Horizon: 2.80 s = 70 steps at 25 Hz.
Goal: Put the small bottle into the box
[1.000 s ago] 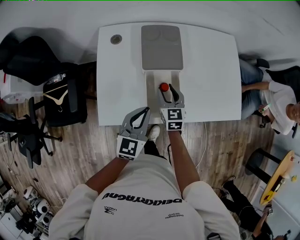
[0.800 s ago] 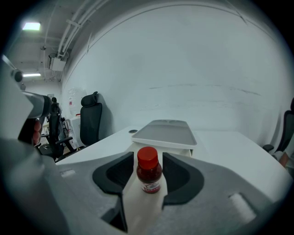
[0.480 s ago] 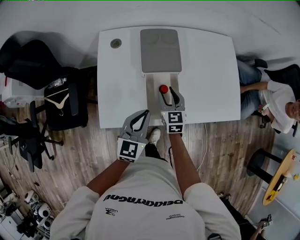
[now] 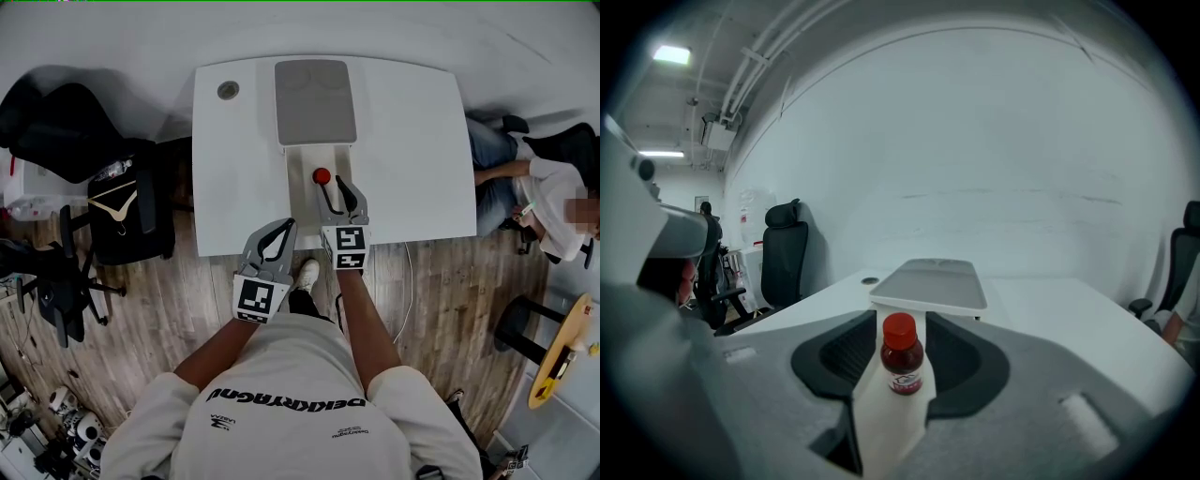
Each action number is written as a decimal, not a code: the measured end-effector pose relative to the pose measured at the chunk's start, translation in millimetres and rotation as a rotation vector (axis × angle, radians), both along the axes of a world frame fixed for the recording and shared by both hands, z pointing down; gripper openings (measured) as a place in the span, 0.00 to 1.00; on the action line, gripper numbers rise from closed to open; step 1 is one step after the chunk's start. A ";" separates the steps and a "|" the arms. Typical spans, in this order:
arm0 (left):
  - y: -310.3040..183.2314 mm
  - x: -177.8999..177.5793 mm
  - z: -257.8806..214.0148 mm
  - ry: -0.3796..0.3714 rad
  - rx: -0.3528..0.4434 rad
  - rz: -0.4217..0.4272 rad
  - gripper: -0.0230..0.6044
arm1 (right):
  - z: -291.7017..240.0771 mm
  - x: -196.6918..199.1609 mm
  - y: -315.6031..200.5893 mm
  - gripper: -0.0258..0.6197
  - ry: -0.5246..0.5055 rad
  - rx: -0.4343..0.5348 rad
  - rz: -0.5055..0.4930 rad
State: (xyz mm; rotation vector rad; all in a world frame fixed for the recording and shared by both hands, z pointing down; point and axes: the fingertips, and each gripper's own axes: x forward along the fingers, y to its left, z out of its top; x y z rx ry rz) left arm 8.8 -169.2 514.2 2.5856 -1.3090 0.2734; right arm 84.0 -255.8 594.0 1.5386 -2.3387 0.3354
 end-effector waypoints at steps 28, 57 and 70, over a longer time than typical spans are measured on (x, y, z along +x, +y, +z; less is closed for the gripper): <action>16.7 6.2 -23.1 -0.010 0.069 -0.011 0.05 | -52.0 18.3 45.9 0.03 -0.024 0.105 0.020; 25.6 -2.1 -50.2 -0.006 0.140 -0.003 0.05 | -122.2 1.0 98.1 0.03 -0.105 0.231 0.004; 27.5 2.3 -63.0 0.001 0.164 0.015 0.05 | -142.3 -1.8 108.8 0.03 -0.126 0.243 0.006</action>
